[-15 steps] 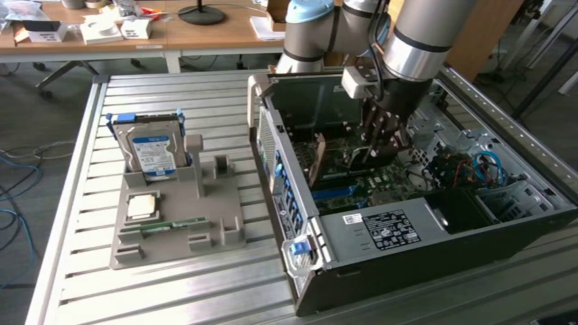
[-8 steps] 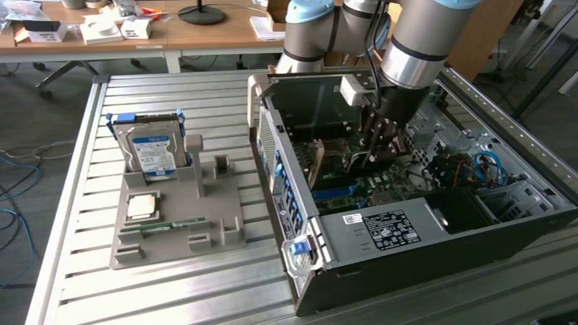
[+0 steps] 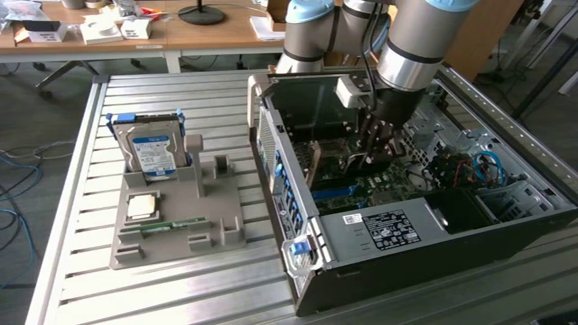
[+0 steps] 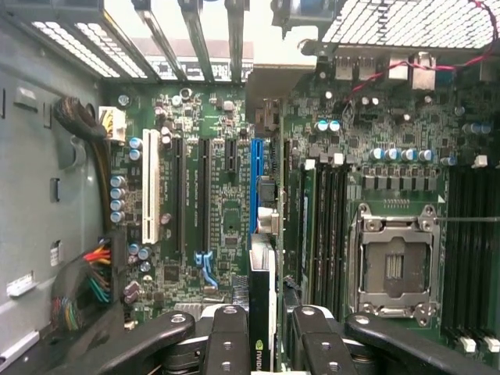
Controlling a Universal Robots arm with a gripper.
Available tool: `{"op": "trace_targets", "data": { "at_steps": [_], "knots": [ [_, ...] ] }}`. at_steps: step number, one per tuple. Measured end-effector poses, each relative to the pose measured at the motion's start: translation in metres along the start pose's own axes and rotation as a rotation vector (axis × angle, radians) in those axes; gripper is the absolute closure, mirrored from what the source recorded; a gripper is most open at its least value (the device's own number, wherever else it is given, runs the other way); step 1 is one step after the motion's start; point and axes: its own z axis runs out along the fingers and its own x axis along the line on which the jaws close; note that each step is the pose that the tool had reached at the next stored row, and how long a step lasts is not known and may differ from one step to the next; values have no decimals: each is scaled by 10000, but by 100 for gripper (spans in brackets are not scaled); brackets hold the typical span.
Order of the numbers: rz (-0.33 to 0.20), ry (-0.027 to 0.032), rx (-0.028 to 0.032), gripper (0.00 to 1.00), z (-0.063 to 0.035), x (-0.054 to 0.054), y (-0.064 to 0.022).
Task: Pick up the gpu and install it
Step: 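Insert the gpu into the slot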
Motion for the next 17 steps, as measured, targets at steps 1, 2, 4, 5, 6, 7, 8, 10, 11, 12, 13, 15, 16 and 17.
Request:
{"op": "trace_targets", "data": {
  "at_steps": [1,2,4,5,6,7,8,10,11,12,13,15,16,17],
  "knots": [
    [0,0,0,74,1,0,14],
    [0,-1,0,74,3,0,27],
    [0,-1,0,74,4,0,48],
    [-1,-1,1,74,5,0,61],
    [0,0,1,74,6,0,74],
    [0,0,1,74,7,0,85],
    [0,-1,1,74,10,1,95],
    [1,0,1,74,29,4,106],
    [-1,0,2,74,40,7,108],
    [-1,-1,3,74,50,9,111],
    [0,0,3,74,56,9,113],
    [-1,0,2,74,66,11,116],
    [0,2,2,74,66,11,118],
    [0,2,2,74,67,11,119]
  ]
}}
